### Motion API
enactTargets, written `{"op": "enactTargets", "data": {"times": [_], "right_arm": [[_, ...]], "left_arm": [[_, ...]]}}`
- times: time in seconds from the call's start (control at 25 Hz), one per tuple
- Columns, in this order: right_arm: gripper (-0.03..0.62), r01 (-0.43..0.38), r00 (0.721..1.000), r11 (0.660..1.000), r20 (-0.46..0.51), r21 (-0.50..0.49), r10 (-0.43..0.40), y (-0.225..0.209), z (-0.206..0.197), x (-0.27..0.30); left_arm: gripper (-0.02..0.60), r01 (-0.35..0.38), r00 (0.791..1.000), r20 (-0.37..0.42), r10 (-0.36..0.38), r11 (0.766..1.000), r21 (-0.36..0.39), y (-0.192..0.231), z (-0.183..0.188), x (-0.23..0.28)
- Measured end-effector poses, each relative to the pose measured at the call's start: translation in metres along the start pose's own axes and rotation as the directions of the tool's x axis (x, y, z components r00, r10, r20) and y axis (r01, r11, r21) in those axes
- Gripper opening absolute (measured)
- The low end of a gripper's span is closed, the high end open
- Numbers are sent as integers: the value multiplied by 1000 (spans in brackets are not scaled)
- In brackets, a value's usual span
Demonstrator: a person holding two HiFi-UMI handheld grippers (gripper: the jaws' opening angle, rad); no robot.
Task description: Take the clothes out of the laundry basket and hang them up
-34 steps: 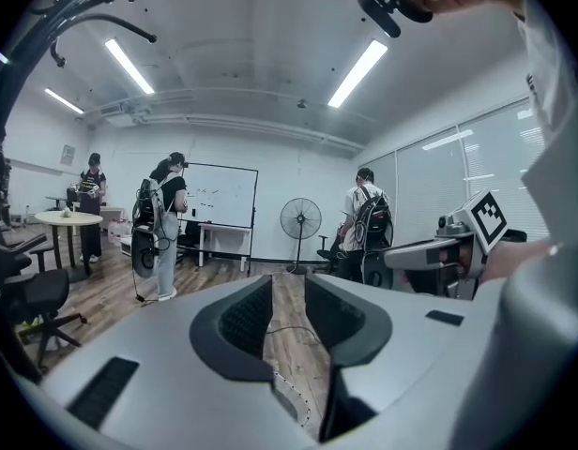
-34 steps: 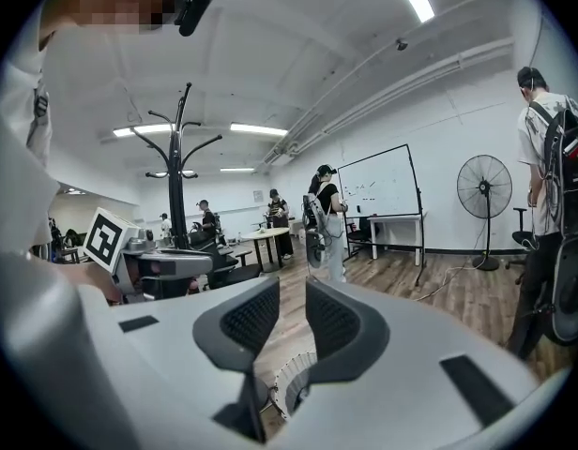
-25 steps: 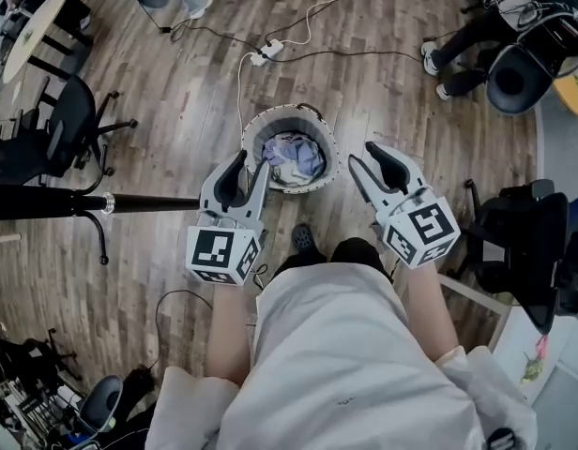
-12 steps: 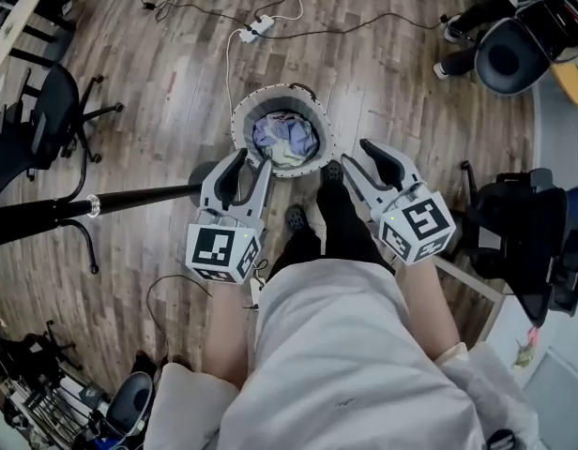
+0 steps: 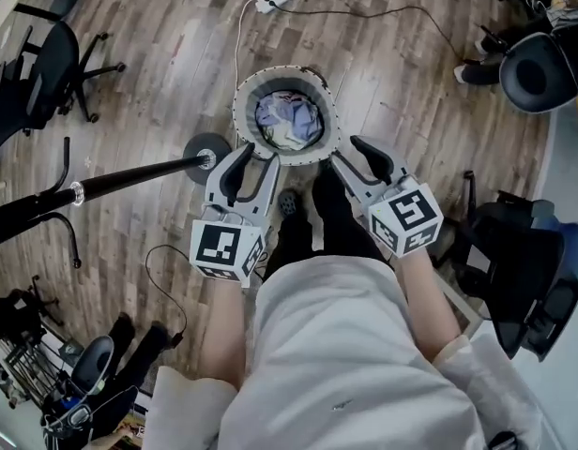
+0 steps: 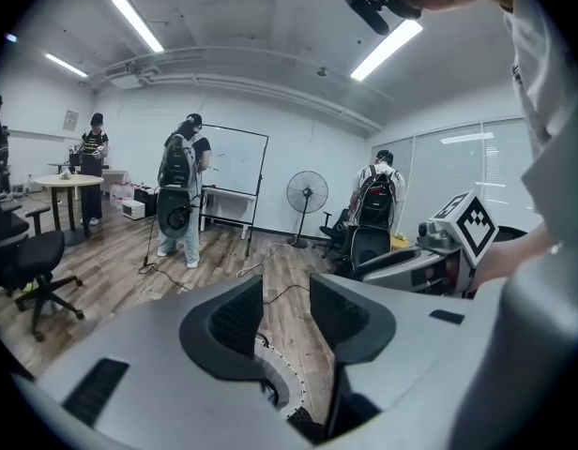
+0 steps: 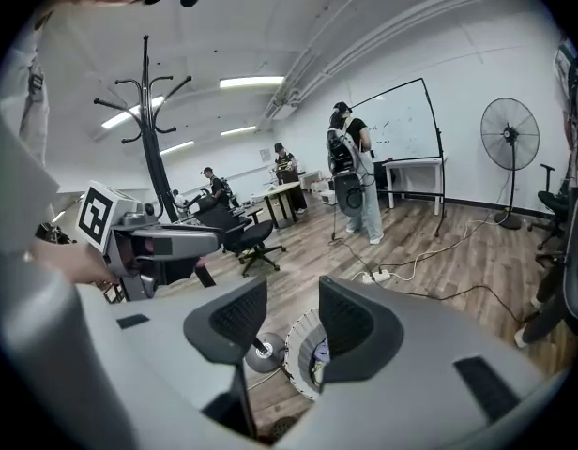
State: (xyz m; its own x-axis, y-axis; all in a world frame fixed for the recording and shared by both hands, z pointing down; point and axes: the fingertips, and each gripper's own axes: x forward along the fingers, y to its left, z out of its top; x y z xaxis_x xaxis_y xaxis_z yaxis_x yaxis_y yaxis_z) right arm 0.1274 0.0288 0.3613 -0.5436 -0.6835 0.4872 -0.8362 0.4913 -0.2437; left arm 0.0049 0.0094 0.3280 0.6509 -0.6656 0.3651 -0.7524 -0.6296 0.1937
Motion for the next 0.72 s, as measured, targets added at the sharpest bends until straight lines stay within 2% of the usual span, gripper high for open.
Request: {"op": "enactTargets", "data": {"times": [0.28, 0.72], "right_arm": [[181, -119, 988, 993, -101, -16, 117, -29, -18, 36], [186, -267, 936, 964, -240, -3, 259, -60, -58, 91]], "left_arm": [[150, -74, 997, -37, 72, 996, -55, 0, -14, 35], [150, -216, 974, -92, 206, 970, -116, 18, -40, 76]]}}
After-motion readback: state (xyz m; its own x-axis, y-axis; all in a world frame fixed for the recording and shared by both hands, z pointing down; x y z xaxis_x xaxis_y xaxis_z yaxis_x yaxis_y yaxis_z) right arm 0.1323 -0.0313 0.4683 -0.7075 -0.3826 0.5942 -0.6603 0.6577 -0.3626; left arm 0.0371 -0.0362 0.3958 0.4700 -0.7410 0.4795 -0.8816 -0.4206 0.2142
